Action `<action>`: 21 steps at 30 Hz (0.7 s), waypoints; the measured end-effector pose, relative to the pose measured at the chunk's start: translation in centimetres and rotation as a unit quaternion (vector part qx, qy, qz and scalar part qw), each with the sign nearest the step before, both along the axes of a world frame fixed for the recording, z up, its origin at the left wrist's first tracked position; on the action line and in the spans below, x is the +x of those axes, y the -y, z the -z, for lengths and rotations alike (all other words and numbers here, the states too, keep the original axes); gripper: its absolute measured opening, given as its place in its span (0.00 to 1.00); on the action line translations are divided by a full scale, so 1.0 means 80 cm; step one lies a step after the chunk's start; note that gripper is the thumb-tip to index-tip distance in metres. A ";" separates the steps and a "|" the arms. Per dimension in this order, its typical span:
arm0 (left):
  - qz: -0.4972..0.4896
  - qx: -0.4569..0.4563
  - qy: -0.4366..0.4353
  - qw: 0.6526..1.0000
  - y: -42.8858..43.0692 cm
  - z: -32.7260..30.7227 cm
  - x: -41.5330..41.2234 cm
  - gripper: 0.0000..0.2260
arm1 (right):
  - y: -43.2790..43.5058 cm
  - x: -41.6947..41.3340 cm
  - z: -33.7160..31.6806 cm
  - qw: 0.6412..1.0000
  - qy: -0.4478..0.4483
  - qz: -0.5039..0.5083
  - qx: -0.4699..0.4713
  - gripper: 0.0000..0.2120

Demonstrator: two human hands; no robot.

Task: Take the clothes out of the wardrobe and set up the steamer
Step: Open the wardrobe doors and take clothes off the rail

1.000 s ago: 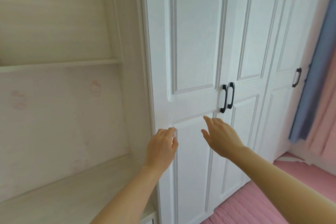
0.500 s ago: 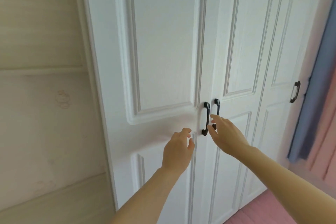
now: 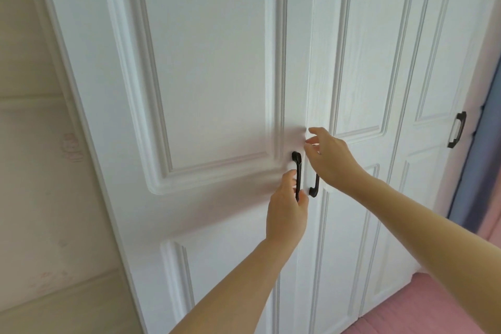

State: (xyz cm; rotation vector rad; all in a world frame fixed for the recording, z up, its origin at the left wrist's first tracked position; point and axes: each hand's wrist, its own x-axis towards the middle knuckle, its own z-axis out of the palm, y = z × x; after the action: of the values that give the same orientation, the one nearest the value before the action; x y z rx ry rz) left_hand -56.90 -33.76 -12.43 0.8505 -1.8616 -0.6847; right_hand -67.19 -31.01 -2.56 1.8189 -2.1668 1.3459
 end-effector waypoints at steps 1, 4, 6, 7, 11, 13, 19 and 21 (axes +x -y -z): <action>-0.004 0.000 -0.010 1.000 0.001 -0.001 -0.003 0.17 | 0.002 -0.001 -0.003 1.000 0.008 -0.003 0.002 0.21; -0.021 0.015 -0.032 0.999 0.000 -0.004 -0.009 0.16 | 0.006 -0.004 -0.010 0.999 0.035 -0.009 0.008 0.21; -0.025 0.018 -0.034 0.999 -0.003 -0.007 -0.011 0.15 | 0.009 -0.006 -0.013 0.998 0.059 -0.016 0.007 0.22; -0.026 0.015 -0.035 0.999 -0.005 -0.007 -0.011 0.15 | 0.010 -0.007 -0.013 0.998 0.068 -0.019 0.007 0.22; -0.028 0.018 -0.034 0.999 -0.010 -0.009 -0.009 0.12 | 0.010 -0.009 -0.012 0.991 0.124 -0.045 -0.005 0.22; -0.039 0.021 -0.048 0.998 -0.012 -0.010 -0.007 0.07 | 0.009 -0.011 -0.008 0.977 0.200 -0.078 -0.007 0.20; -0.036 0.013 -0.069 0.997 -0.046 -0.004 -0.005 0.04 | -0.026 -0.018 0.006 0.931 0.336 -0.141 -0.025 0.10; -0.028 0.006 -0.068 0.997 -0.060 -0.002 -0.001 0.05 | -0.045 -0.017 0.008 0.931 0.334 -0.142 -0.028 0.10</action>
State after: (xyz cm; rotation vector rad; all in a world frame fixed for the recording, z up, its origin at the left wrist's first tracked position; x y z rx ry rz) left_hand -56.98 -28.99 -12.23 0.8398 -1.7083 -0.7031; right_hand -68.53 -27.43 -3.23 1.8998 -2.1137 2.3570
